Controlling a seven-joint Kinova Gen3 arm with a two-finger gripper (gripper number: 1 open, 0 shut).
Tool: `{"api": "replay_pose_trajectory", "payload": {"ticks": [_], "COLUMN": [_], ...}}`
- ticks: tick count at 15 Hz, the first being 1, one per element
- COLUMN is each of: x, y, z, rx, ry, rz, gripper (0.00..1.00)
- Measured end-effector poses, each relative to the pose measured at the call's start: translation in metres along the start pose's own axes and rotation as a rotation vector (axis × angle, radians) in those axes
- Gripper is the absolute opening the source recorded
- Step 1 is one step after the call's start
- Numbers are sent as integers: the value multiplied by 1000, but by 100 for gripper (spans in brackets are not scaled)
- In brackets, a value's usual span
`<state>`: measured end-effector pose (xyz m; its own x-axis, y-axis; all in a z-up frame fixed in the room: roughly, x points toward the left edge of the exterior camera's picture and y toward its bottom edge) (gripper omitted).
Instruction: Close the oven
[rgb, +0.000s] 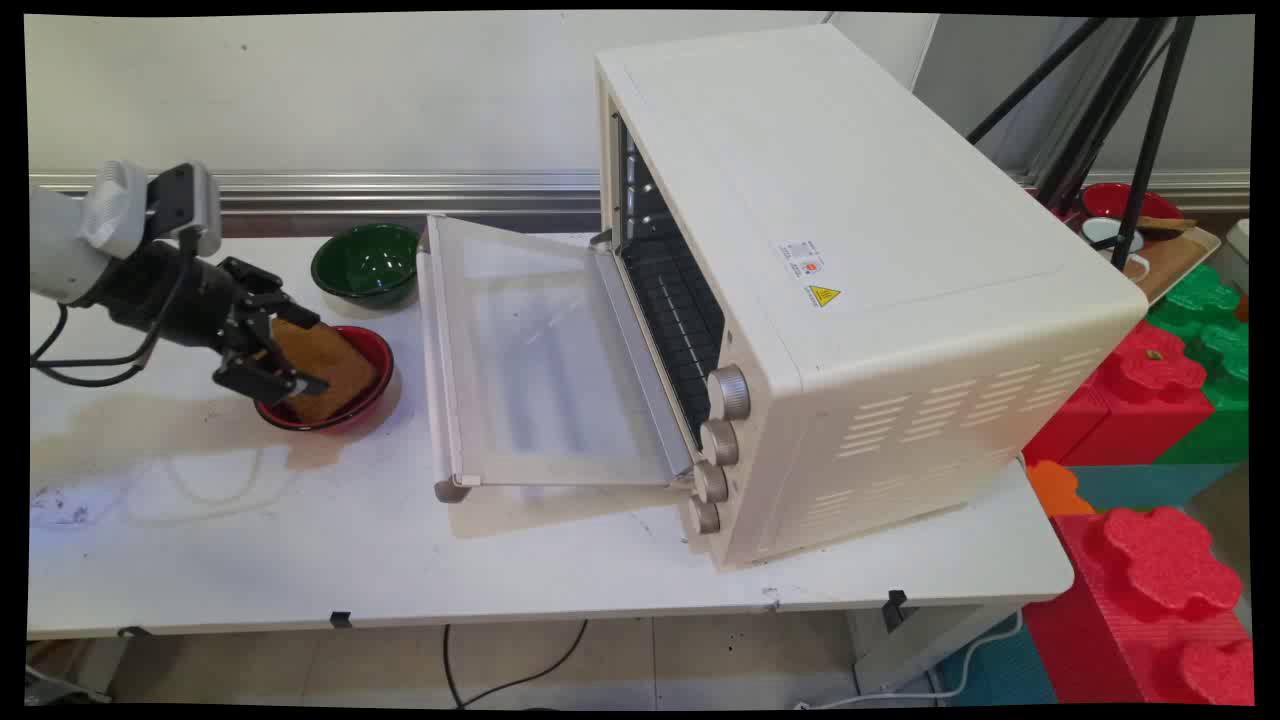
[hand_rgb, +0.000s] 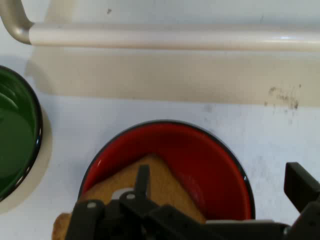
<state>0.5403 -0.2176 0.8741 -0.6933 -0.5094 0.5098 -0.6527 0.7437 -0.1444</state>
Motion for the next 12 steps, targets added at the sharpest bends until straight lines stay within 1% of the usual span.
{"api": "replay_pose_trajectory", "payload": {"ticks": [7, 8, 12], "x": [20, 21, 26], "y": [-2, -2, -1], "z": [21, 24, 39], "rx": [-13, -13, -14], "ry": [23, 22, 20], "rz": [-63, -69, -72], "gripper": [100, 0, 0]}}
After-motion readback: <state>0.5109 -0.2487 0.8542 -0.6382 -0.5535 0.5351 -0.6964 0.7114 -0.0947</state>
